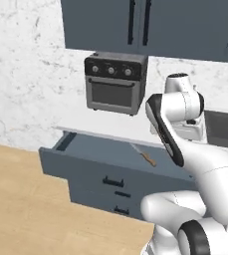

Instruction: Pick up the knife from the drawer and place it on the cutting board. Then place the meat from the plate to the cutting board.

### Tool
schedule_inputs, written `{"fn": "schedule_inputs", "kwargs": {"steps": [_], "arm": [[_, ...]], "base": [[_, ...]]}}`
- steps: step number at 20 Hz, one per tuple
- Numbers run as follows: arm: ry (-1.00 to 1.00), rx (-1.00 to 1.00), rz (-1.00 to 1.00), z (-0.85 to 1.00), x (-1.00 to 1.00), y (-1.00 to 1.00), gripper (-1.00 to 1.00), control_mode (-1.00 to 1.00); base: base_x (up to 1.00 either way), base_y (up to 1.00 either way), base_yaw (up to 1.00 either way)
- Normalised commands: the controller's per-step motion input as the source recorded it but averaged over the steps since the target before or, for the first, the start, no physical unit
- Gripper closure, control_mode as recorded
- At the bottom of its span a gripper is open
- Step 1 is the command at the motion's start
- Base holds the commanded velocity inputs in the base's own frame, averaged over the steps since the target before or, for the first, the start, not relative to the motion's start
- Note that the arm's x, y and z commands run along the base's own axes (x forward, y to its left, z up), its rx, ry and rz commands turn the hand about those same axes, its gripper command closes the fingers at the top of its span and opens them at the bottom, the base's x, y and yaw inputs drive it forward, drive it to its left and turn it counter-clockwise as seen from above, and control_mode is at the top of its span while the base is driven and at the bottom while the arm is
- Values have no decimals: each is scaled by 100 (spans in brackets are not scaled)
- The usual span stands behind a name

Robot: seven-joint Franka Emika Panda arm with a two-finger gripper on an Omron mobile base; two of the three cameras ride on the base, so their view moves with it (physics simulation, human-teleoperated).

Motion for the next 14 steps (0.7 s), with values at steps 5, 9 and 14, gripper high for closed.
{"fn": "schedule_inputs", "kwargs": {"steps": [5, 9, 14], "arm": [[0, 0, 0, 0, 0, 0, -100, 100], [0, 0, 0, 0, 0, 0, -100, 100], [0, 0, 0, 0, 0, 0, -100, 100]], "base": [[-1, -47, 68], [0, -44, 42], [0, -68, 27]]}}
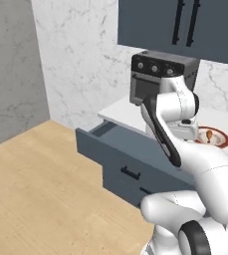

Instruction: Pick up the knife from the drawer and place it on the cutting board. Then place the meat from the plate to the cutting board.

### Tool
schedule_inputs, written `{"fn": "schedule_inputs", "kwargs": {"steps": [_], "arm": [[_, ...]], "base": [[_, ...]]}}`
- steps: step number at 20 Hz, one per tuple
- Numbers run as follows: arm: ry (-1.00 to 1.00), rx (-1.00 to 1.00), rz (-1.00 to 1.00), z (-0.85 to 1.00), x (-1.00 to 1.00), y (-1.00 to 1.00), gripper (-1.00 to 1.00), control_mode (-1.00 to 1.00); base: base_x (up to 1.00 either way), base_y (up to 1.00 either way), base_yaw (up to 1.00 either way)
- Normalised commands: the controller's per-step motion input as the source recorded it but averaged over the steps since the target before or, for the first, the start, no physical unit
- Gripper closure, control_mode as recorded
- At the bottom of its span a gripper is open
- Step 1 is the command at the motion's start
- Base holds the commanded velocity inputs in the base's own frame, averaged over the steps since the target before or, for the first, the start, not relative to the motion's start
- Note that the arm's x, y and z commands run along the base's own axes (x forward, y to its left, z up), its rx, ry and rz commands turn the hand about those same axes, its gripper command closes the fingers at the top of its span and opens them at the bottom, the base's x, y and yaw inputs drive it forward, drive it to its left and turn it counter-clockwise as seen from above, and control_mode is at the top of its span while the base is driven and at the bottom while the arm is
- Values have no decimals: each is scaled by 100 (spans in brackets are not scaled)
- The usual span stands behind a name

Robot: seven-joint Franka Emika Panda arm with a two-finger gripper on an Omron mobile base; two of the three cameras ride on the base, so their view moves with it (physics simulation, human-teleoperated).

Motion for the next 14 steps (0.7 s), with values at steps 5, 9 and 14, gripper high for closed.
{"fn": "schedule_inputs", "kwargs": {"steps": [5, 9, 14], "arm": [[0, 0, 0, 0, 0, 0, -100, 100], [0, 0, 0, 0, 0, 0, -100, 100], [9, 6, 0, -22, 0, -31, -100, -100]], "base": [[0, -72, 22], [0, -44, 6], [0, -9, 0]]}}
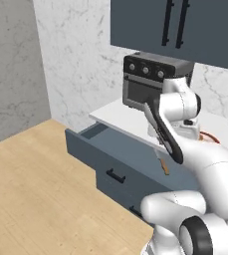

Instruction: Pick up the knife from the drawer and place it on the cutting board. Then place the meat from the plate to the cutting board.

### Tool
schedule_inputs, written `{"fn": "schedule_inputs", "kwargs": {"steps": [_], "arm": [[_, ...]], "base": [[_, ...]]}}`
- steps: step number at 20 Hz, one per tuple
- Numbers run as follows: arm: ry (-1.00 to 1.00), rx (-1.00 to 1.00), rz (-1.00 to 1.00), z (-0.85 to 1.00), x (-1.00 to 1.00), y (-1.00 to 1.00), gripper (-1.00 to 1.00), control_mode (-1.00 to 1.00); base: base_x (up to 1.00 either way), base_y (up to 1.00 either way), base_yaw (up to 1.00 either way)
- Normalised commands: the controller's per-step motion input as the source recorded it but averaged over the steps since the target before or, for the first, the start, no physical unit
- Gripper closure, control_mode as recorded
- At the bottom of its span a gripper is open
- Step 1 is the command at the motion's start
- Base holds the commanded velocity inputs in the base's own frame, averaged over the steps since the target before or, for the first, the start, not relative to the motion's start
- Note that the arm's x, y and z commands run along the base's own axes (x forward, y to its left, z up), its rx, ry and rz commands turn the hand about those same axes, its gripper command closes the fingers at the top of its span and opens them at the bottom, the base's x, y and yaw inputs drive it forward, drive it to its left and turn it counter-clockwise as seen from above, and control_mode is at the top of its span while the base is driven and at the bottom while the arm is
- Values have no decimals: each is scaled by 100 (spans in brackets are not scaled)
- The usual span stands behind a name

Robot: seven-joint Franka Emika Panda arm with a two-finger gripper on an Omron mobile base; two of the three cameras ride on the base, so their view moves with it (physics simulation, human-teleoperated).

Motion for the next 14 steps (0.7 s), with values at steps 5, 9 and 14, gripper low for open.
{"fn": "schedule_inputs", "kwargs": {"steps": [5, 9, 14], "arm": [[37, 13, 0, -96, 0, -75, -100, -100], [24, 19, 5, -100, 0, -39, -100, -100], [5, 13, 9, -94, 9, -16, -100, -100]], "base": [[0, 0, 0], [0, 0, 0], [0, 0, 0]]}}
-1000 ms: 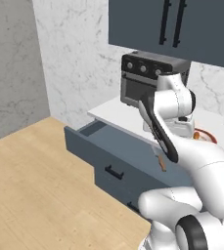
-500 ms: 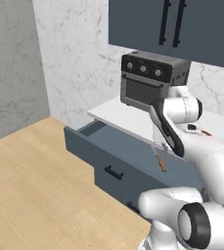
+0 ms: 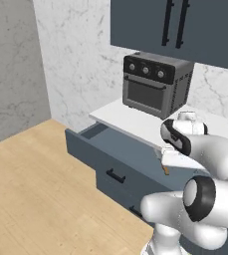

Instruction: Pick up the knife from the drawer and place it on the cutting board. Then place the meat from the plate to the cutting board.

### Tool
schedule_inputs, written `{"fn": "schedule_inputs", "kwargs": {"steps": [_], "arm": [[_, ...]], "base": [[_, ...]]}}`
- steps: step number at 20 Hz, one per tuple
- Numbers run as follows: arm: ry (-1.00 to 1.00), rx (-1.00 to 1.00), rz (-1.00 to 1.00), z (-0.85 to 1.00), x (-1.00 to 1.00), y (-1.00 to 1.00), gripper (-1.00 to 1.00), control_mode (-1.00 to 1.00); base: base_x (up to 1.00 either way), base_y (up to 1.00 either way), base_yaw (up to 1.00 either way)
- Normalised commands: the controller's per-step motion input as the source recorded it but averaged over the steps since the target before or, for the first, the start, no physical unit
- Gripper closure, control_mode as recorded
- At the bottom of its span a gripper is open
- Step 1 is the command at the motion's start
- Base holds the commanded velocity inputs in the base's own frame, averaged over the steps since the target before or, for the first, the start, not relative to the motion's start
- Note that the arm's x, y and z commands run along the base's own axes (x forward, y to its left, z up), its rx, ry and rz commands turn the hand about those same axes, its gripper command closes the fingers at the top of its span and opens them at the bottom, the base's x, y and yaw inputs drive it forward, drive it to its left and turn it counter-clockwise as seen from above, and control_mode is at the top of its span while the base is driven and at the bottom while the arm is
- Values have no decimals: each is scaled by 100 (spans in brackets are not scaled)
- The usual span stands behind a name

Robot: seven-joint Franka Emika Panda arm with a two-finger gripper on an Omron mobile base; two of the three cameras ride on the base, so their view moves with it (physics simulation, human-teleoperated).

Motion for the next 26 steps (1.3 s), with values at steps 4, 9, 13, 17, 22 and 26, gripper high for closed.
{"fn": "schedule_inputs", "kwargs": {"steps": [4, 9, 13, 17, 22, 26], "arm": [[5, 13, 6, -84, 10, -3, -100, -100], [6, 14, 6, -67, 1, 0, -100, -100], [7, 16, 6, -54, 0, 0, -100, -100], [4, 15, 6, -45, -6, 0, -100, -100], [0, 12, 9, -27, -11, 4, -100, -100], [4, 20, 15, -35, -33, 15, -100, -100]], "base": [[0, 0, 0], [0, 0, 0], [0, 0, 0], [0, 0, 0], [0, 0, 0], [0, 0, 0]]}}
